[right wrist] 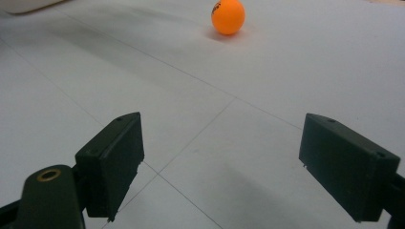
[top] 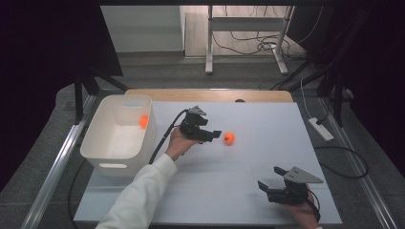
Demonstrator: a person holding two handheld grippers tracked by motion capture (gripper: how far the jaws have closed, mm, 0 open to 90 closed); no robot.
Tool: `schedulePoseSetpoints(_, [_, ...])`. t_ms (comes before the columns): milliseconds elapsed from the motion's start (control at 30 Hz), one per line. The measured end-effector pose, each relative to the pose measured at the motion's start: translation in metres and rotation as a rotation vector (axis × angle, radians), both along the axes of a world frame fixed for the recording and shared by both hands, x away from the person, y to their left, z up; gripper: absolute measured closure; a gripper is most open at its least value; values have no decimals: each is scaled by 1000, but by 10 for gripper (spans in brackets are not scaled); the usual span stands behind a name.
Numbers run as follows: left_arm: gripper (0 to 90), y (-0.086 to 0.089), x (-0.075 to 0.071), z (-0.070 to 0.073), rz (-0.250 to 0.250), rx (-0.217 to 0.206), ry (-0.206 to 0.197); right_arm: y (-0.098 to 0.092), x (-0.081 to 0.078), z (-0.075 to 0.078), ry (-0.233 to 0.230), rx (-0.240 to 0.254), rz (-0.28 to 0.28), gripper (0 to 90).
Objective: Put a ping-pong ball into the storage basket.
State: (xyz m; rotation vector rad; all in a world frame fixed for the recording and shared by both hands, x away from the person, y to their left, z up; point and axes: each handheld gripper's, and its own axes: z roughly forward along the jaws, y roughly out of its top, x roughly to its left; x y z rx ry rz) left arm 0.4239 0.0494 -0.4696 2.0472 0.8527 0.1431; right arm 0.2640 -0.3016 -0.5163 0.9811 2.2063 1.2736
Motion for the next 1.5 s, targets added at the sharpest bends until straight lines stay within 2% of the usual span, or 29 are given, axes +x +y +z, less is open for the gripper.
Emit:
schedulePoseSetpoints(400, [197,-10,6,-6,-2,1,9,0,0,0,0,-2,1,151])
schedulePoseSetpoints(533, [198,-13,7,-10,-13,24,10,1,0,0,0,-4,3,151])
schedulePoseSetpoints(1033, [198,-27,13,-25,-34,44,34,0,0,-1,2,-8,0,151])
schedulePoseSetpoints(1267, [198,-30,16,-27,-33,46,40,1,0,-1,3,-9,3,151])
schedulePoseSetpoints(1500, [198,-35,22,-29,-31,70,42,1,0,-1,2,-10,5,151])
